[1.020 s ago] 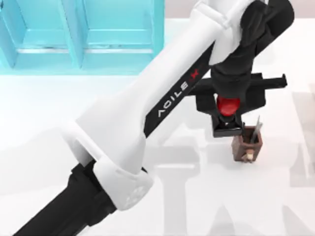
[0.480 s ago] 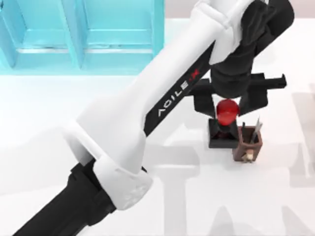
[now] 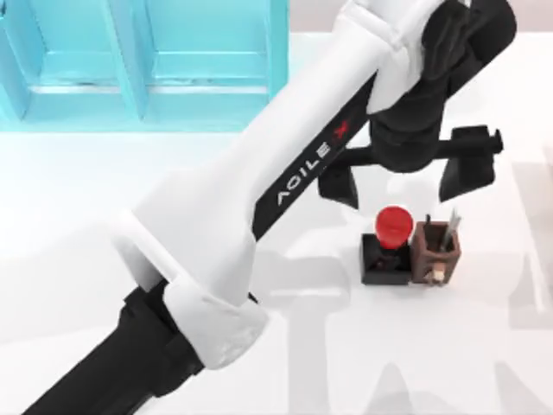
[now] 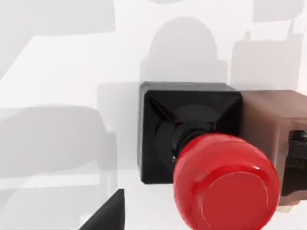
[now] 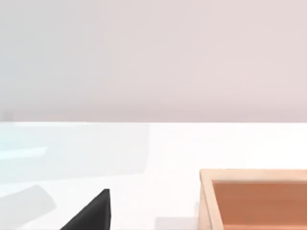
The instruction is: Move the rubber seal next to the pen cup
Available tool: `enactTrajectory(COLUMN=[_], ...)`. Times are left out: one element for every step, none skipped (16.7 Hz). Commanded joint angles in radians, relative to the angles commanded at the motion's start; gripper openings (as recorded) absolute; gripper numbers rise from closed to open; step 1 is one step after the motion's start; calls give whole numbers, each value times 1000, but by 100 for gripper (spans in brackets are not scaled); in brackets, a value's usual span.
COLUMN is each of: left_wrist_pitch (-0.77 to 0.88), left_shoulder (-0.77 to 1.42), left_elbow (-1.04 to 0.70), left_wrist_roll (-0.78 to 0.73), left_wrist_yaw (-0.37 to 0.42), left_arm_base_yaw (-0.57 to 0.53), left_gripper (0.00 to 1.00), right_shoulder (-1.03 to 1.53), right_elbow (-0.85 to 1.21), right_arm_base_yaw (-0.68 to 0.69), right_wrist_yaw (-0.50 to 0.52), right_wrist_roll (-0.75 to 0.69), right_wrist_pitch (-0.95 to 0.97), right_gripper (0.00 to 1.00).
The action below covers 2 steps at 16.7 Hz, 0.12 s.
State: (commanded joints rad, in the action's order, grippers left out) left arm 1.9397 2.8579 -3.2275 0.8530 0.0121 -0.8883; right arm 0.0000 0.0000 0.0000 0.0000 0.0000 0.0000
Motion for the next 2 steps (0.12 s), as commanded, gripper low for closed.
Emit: enactTrajectory(left_wrist_pitch=[0,0], left_shoulder=[0,0], left_elbow=[0,0], left_wrist_roll=[0,0], left_wrist_yaw=[0,0], left_arm_base_yaw=[0,0], left_gripper=[100,100], right_shoulder=[0,0], right_elbow=[0,0], right_arm_base_yaw=[0,0], right_wrist_yaw=[0,0], right_wrist_roll=[0,0], right_wrist_pitch=[0,0], right_gripper=[100,100])
